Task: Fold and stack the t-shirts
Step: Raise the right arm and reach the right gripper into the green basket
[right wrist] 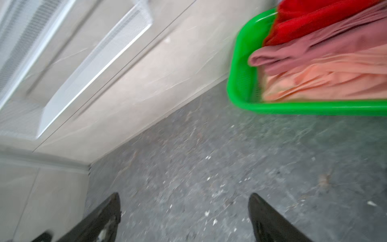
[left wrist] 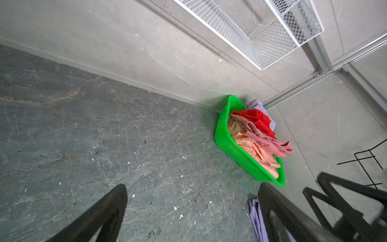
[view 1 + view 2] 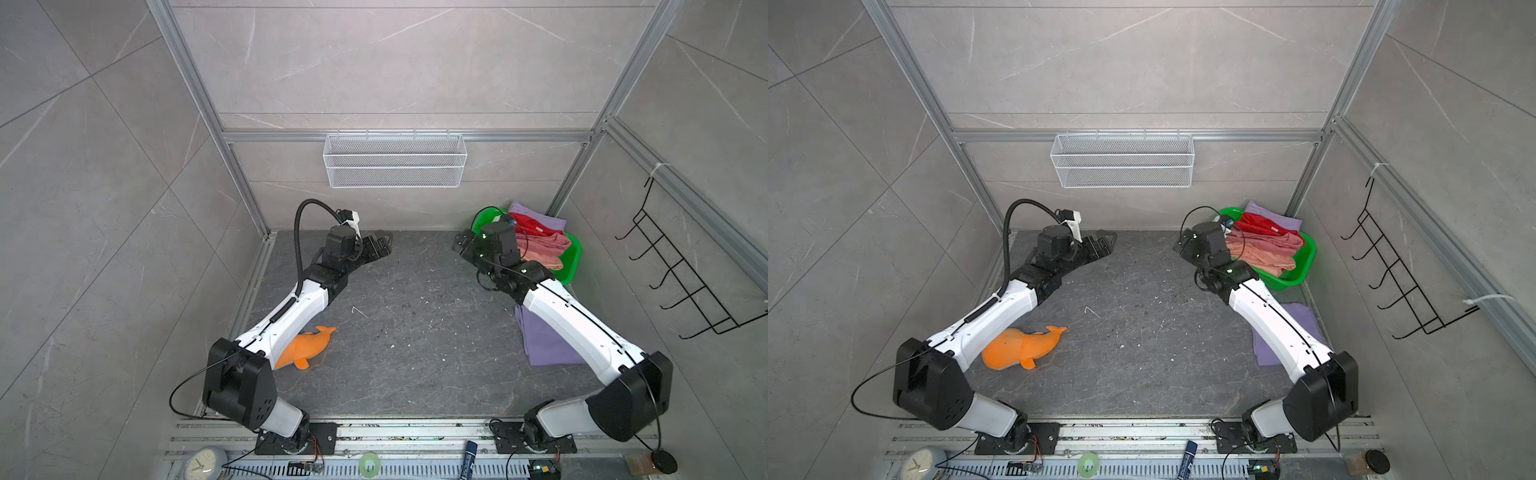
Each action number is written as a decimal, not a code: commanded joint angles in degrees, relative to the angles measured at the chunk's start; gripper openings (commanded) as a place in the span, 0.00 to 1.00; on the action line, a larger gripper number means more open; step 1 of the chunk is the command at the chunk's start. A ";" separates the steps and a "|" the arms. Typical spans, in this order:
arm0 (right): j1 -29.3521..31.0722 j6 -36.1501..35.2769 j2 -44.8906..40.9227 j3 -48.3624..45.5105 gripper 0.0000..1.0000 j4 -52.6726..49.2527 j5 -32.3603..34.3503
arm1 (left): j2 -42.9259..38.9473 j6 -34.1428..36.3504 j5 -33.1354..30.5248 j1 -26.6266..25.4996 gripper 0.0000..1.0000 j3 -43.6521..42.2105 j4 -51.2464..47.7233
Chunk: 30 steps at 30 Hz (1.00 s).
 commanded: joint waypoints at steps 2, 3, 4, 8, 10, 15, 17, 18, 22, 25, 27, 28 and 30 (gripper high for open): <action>-8.43 -4.80 6.99 4.80 0.93 1.11 5.27 | 6.32 8.98 2.79 0.63 0.94 11.41 -5.65; -9.88 -6.72 9.45 7.31 0.93 0.50 5.54 | 8.18 9.80 3.80 0.56 0.93 13.95 -7.42; -10.83 -9.22 11.85 9.84 0.91 0.35 5.59 | 10.47 10.73 5.10 0.58 0.91 16.82 -9.38; -13.76 -16.72 22.41 21.44 0.88 -1.27 7.60 | 17.69 11.42 9.17 0.44 0.89 24.64 -14.61; -15.25 -17.92 26.79 26.63 0.87 -2.12 8.16 | 19.35 10.90 9.80 0.23 0.88 25.71 -14.48; -18.58 -19.40 37.29 41.40 0.85 -7.97 9.42 | 22.37 12.04 7.41 -0.16 0.87 29.29 -17.36; -19.21 -21.72 40.41 44.90 0.84 -7.49 8.62 | 23.02 12.30 6.54 -0.34 0.87 29.91 -17.97; -19.36 -22.56 41.52 46.12 0.84 -6.99 8.66 | 23.21 12.26 6.16 -0.42 0.87 29.92 -17.95; -20.43 -23.85 48.55 56.99 0.84 -10.56 9.13 | 24.00 12.11 5.21 -0.77 0.87 30.61 -19.09; -21.03 -24.57 55.52 68.35 0.84 -16.20 8.76 | 24.10 11.96 3.85 -0.86 0.87 30.42 -19.33; -21.17 -25.39 60.71 78.06 0.84 -20.74 9.02 | 24.27 11.87 3.40 -0.91 0.87 30.59 -19.53; -21.17 -25.30 64.17 83.32 0.84 -23.86 9.10 | 24.36 11.73 3.06 -0.92 0.87 30.68 -19.69; -21.15 -24.45 69.39 91.66 0.83 -29.58 10.01 | 24.45 11.71 2.46 -0.96 0.87 30.96 -19.93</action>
